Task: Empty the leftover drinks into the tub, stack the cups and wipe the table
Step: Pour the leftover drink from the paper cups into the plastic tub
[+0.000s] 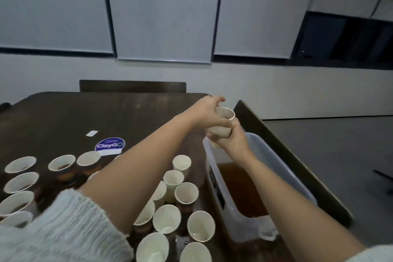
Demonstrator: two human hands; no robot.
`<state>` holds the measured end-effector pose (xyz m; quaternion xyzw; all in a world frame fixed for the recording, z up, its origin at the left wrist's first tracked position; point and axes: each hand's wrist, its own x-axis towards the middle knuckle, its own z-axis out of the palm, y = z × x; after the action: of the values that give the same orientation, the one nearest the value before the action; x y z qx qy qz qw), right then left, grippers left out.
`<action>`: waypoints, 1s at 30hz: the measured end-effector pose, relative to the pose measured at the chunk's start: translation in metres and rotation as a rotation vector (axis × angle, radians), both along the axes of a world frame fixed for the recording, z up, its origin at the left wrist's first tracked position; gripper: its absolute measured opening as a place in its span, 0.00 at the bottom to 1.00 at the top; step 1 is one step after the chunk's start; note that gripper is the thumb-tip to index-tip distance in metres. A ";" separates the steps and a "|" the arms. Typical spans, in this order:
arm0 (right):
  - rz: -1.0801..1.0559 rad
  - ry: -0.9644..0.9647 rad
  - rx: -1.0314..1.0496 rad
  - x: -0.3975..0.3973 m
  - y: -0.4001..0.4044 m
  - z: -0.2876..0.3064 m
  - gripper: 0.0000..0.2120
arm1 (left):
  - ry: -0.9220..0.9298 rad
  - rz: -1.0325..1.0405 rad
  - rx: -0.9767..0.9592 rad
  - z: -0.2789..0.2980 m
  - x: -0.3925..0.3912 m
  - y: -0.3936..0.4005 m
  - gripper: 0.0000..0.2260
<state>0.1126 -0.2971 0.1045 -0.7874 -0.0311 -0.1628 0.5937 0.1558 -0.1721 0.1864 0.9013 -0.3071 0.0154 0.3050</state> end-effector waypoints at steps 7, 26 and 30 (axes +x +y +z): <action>-0.192 0.072 -0.195 -0.026 -0.101 -0.024 0.31 | 0.176 0.092 -0.172 -0.064 0.010 -0.056 0.36; 0.001 0.269 -0.613 -0.021 -0.157 -0.064 0.31 | 0.208 0.256 0.243 -0.191 -0.009 -0.058 0.26; 0.036 0.279 -0.672 -0.016 -0.161 -0.068 0.32 | 0.198 0.256 0.244 -0.192 -0.009 -0.058 0.26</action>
<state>0.0962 -0.4582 0.0361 -0.9525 -0.0154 -0.0241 0.3033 0.1470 -0.2300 -0.0057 0.9603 -0.1584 -0.0719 0.2179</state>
